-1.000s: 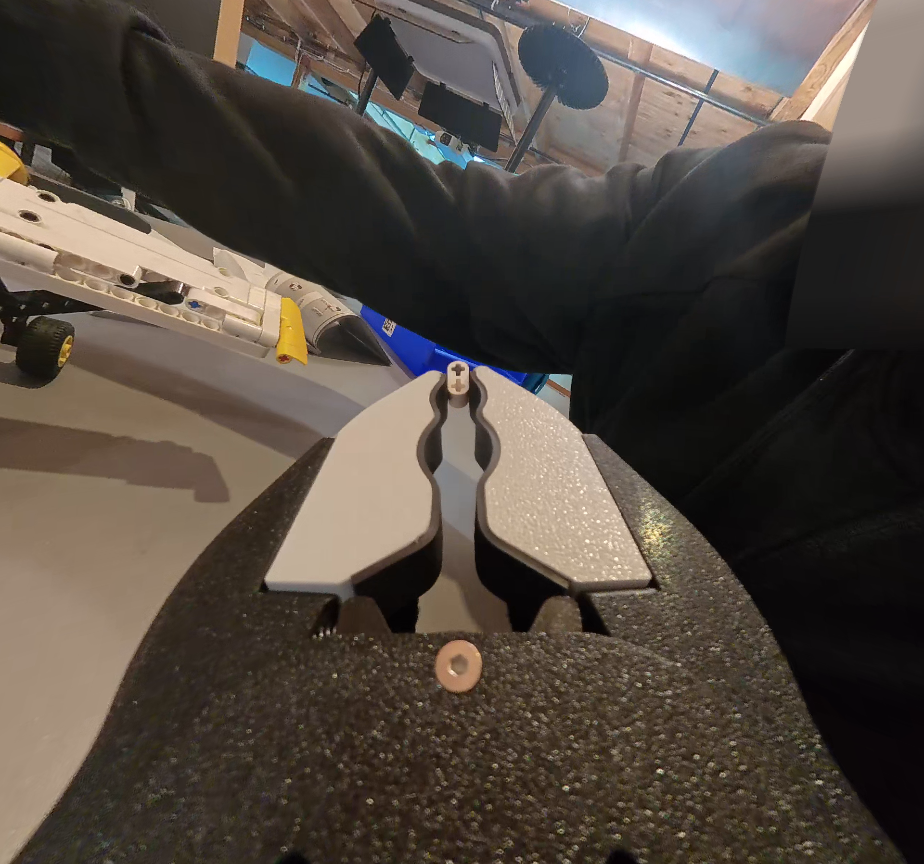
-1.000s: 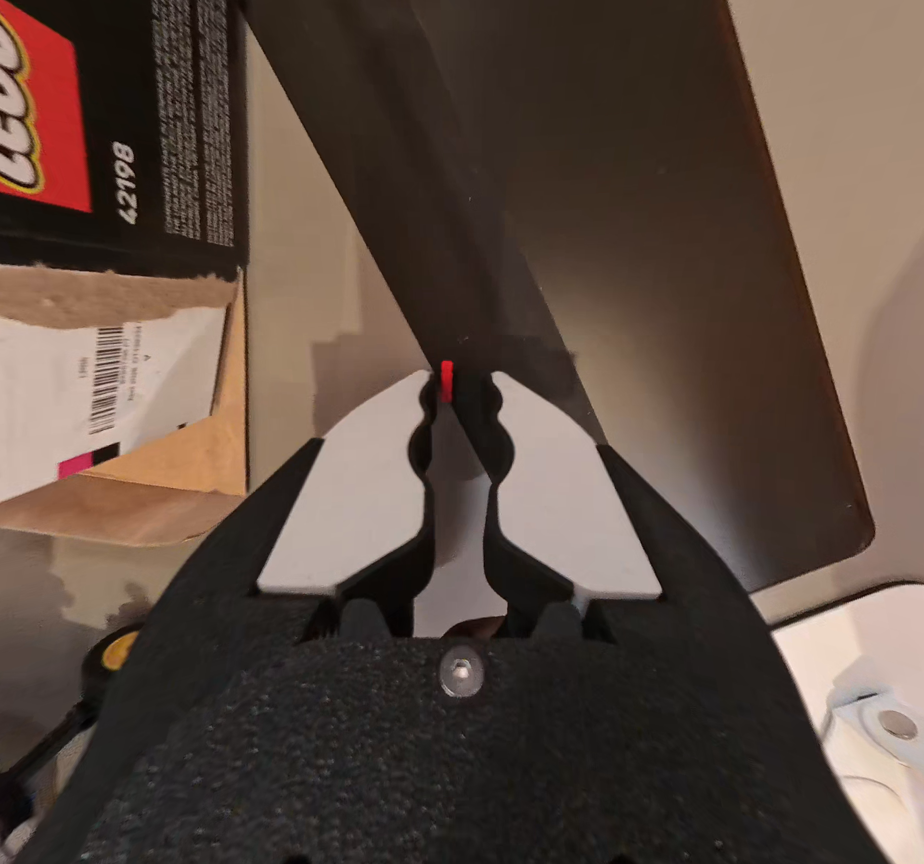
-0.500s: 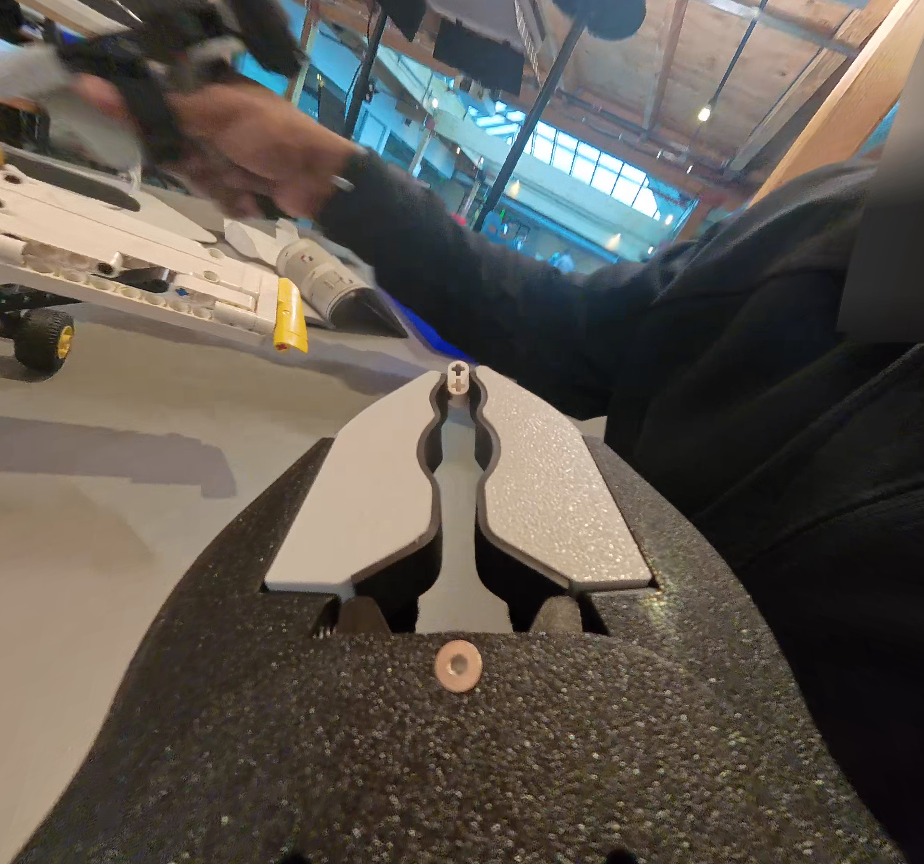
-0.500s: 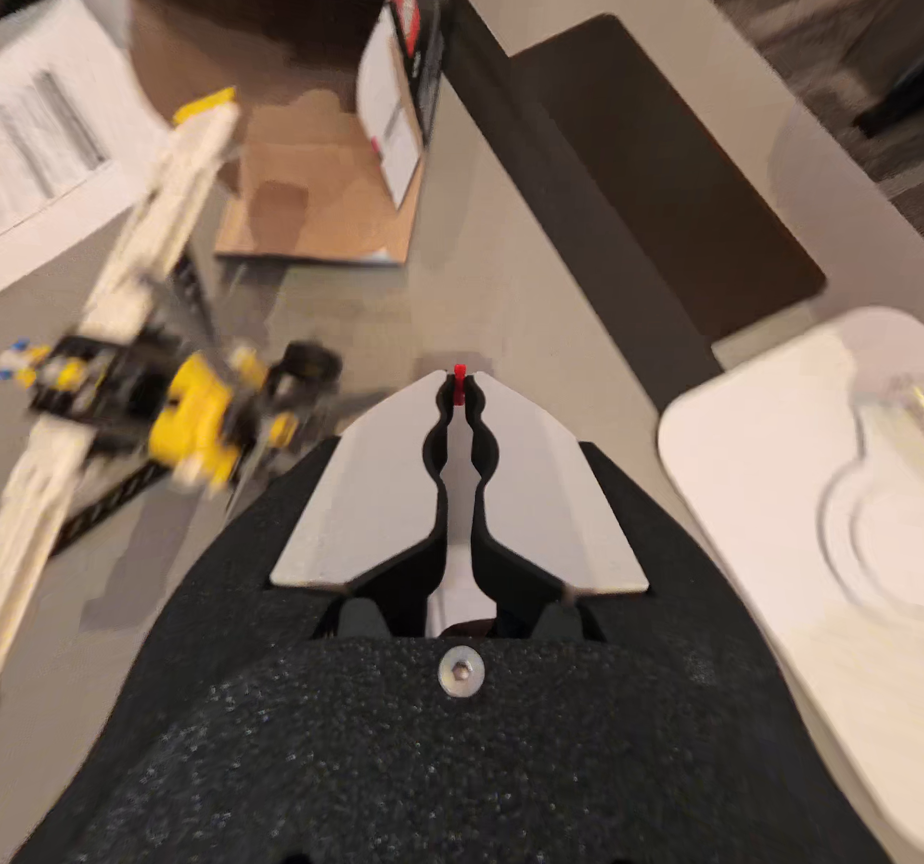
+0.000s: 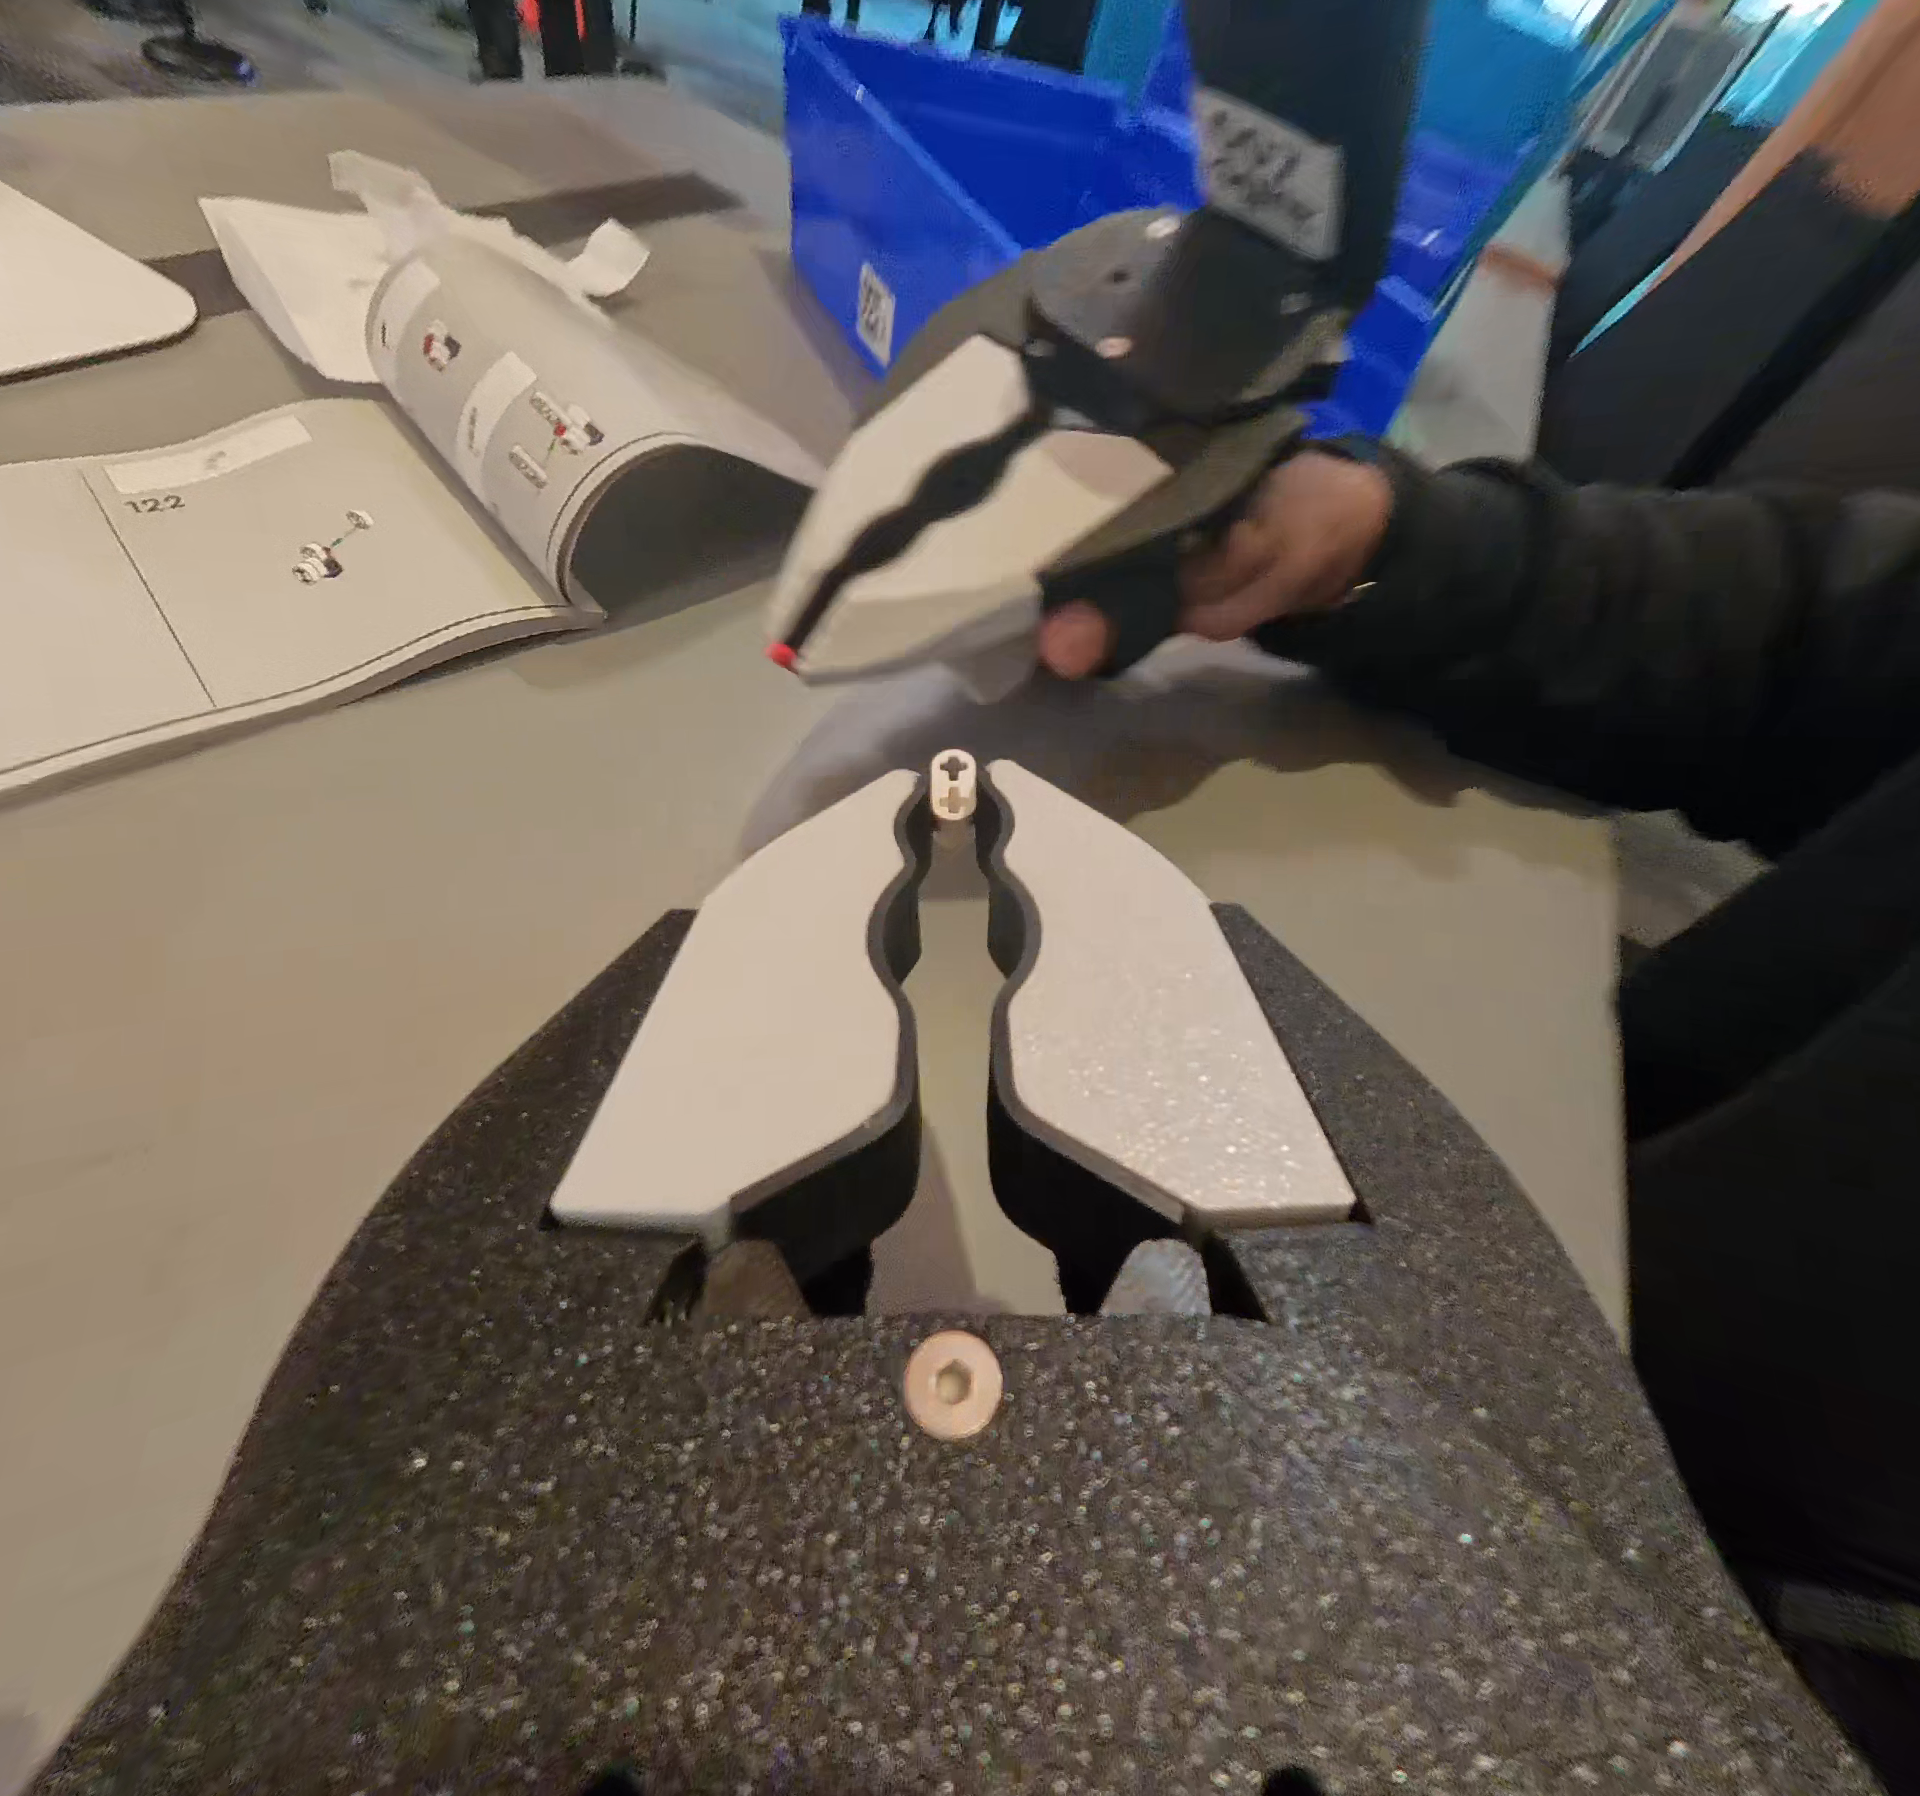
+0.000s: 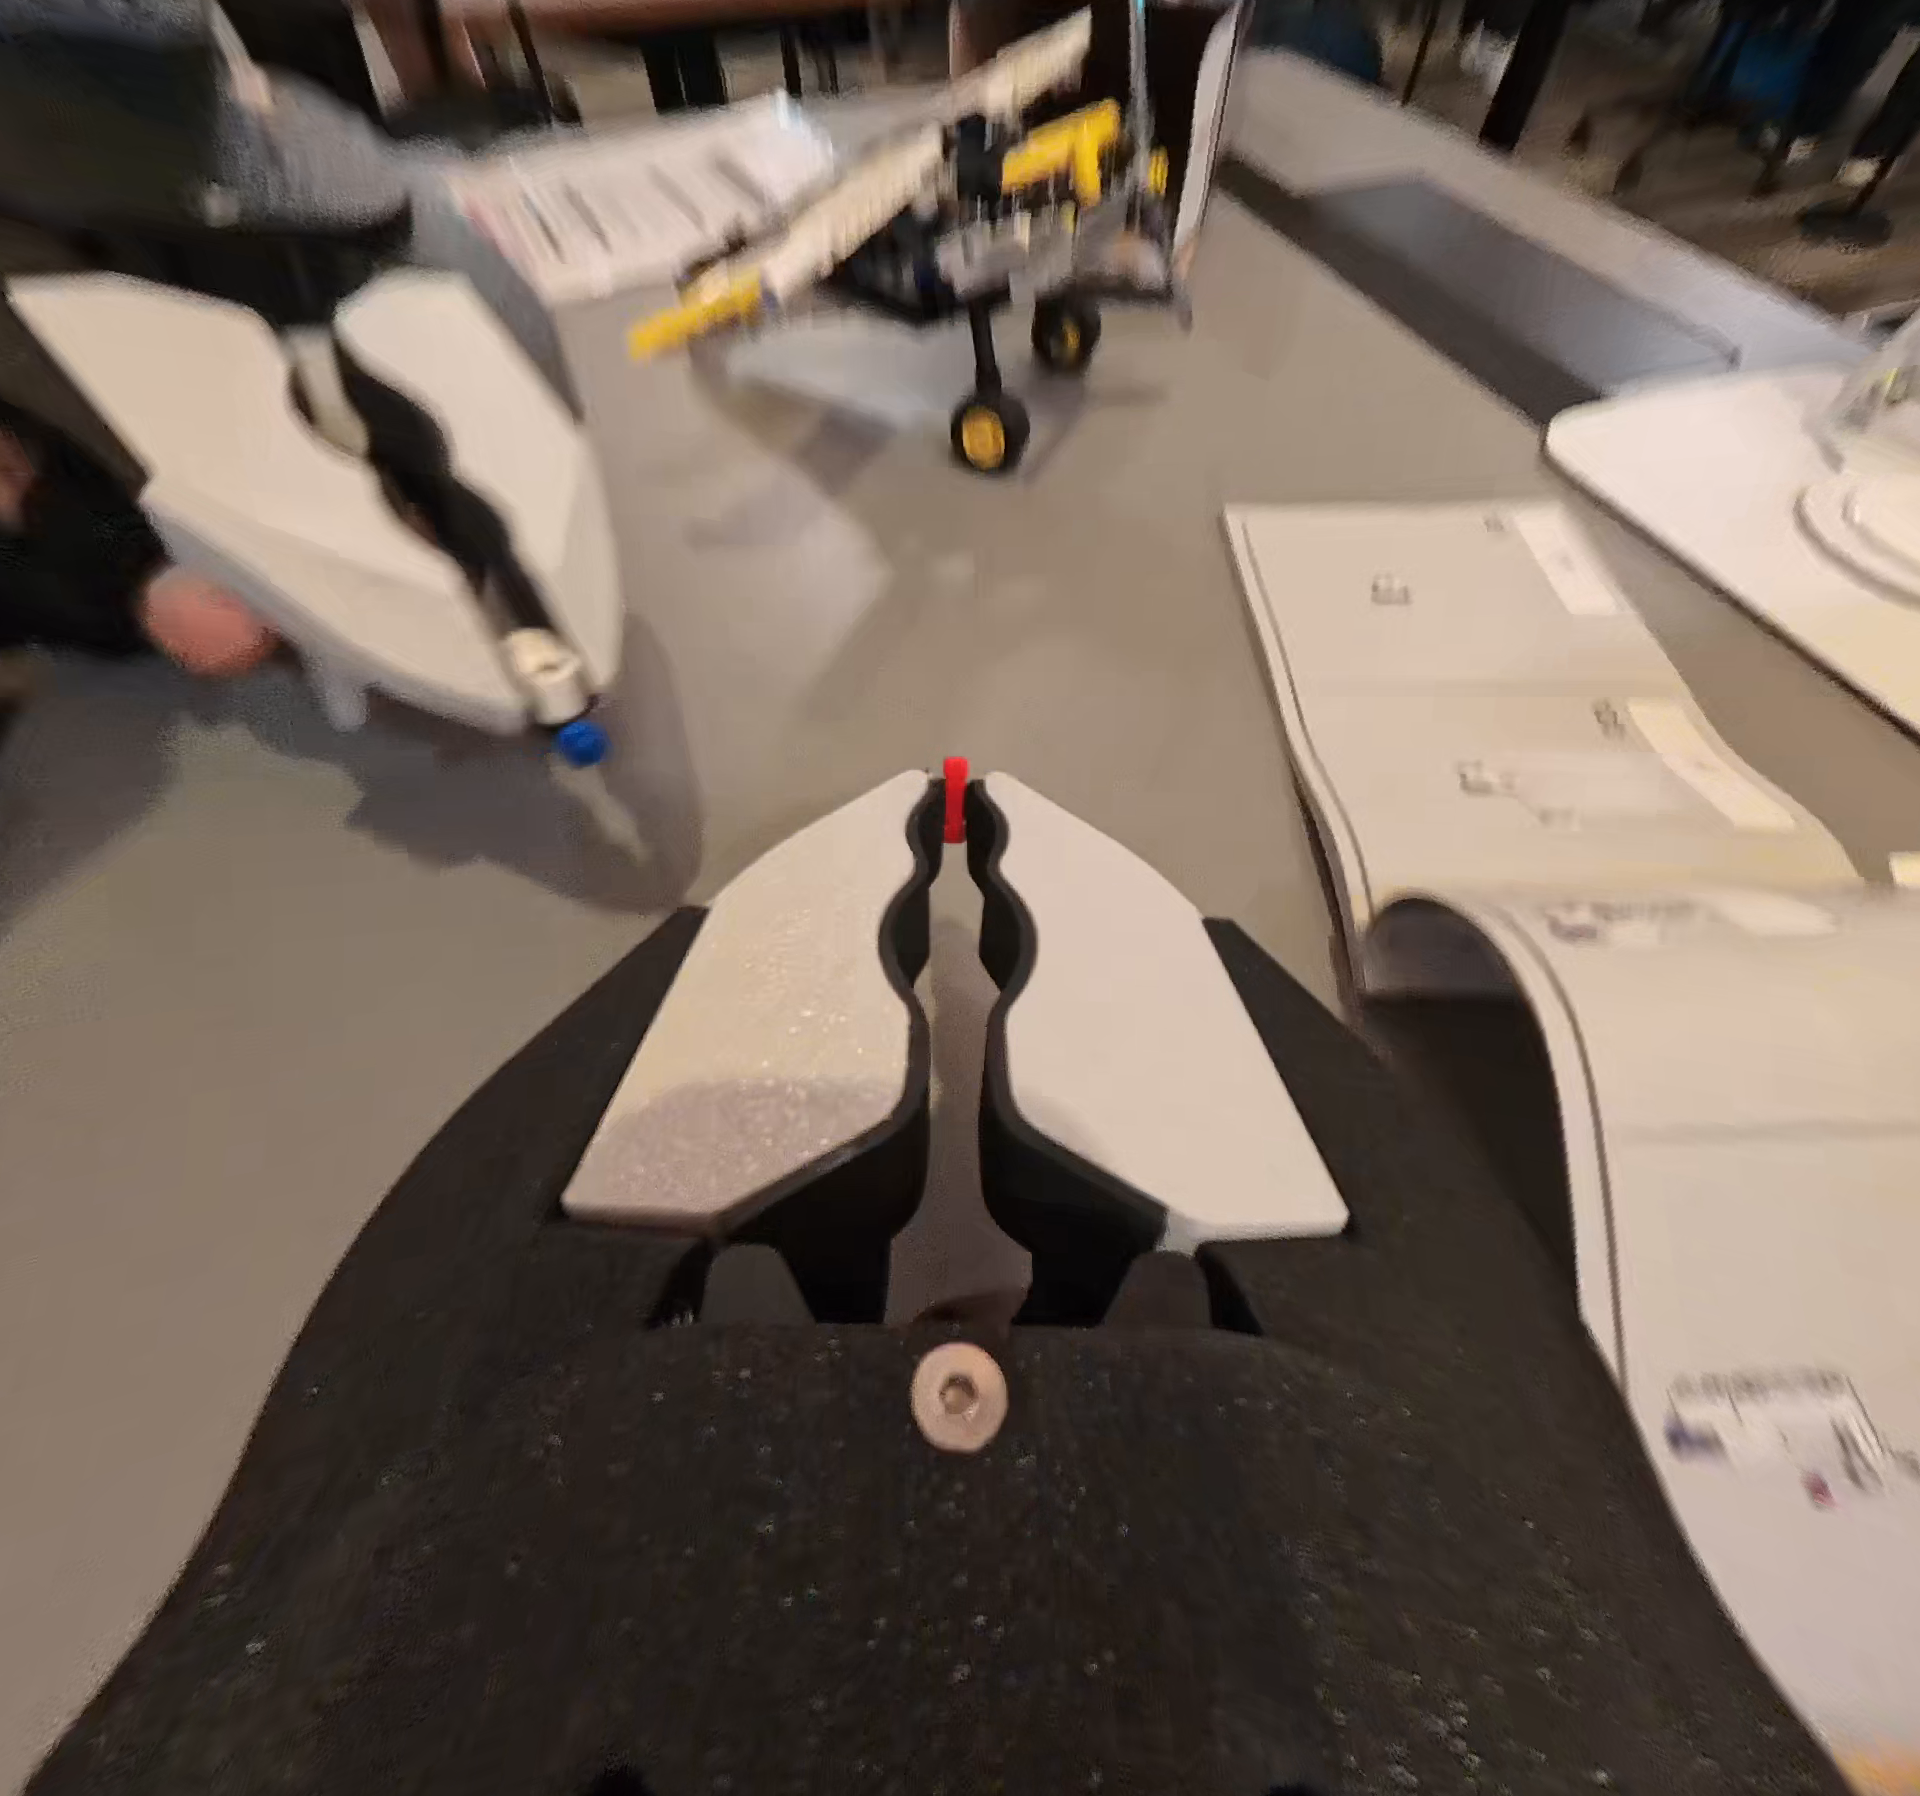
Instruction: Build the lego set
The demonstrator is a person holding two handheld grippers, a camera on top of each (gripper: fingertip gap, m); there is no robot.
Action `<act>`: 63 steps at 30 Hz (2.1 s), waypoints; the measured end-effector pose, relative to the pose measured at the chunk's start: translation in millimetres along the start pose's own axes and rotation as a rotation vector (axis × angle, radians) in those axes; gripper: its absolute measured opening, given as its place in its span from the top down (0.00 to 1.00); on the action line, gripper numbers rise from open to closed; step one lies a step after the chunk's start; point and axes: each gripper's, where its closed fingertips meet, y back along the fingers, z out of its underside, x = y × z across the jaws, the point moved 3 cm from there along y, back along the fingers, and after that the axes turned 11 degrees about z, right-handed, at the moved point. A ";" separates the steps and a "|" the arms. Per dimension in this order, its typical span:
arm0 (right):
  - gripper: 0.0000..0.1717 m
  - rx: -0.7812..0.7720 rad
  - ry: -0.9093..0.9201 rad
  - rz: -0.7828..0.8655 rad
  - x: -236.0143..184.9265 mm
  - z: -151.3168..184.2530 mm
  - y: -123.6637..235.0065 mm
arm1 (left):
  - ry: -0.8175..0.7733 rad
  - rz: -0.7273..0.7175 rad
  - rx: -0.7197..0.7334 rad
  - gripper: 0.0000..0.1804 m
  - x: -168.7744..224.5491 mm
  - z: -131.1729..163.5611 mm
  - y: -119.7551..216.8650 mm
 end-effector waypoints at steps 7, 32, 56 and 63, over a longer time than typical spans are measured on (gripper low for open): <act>0.98 -0.269 0.081 -0.015 -1.6 57.0 31.1 | -0.066 0.028 -0.146 0.96 -25.4 4.6 -60.2; 0.88 0.018 0.448 0.387 -13.4 26.2 18.6 | 0.283 0.030 0.080 0.96 -36.5 2.9 -50.8; 0.96 0.146 0.245 0.185 -6.4 19.0 32.2 | 0.140 0.186 0.121 0.94 -17.4 -7.4 -55.1; 0.96 0.192 0.158 0.068 -10.2 14.7 39.1 | -0.015 0.209 0.125 0.91 -14.7 -11.7 -49.5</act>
